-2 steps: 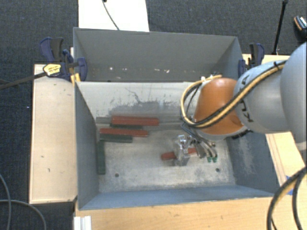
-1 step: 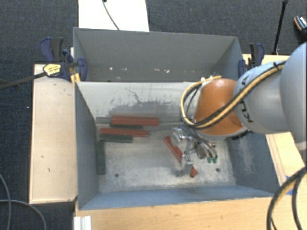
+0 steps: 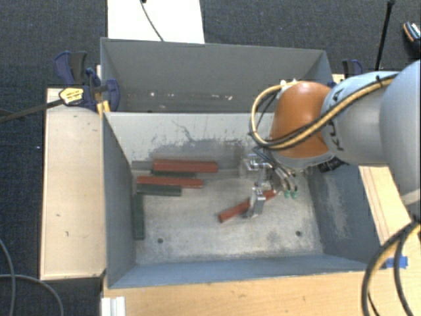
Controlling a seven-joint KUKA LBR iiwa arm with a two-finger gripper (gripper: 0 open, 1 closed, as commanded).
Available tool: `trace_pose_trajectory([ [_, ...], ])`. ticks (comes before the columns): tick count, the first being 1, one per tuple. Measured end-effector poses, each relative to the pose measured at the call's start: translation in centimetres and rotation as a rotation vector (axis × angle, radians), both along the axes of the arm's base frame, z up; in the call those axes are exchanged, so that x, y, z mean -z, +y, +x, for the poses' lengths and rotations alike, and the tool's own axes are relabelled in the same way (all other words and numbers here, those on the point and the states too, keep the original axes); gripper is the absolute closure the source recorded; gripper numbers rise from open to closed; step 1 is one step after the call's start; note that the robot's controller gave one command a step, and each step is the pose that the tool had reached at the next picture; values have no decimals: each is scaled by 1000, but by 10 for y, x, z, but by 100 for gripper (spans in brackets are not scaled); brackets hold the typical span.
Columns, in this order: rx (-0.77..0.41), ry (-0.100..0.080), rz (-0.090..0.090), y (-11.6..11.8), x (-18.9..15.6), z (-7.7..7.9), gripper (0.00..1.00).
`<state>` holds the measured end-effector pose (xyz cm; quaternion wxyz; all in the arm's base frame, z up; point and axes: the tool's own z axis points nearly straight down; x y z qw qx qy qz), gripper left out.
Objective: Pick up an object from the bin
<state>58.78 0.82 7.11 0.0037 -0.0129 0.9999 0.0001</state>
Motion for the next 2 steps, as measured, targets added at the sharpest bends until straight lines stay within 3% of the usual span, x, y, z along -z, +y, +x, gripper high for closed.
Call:
trace_pose_trajectory([
  [1,-3,4,0,1,0,-2,100],
  [2,-59,-4,-2,-29,-154,-13,100],
])
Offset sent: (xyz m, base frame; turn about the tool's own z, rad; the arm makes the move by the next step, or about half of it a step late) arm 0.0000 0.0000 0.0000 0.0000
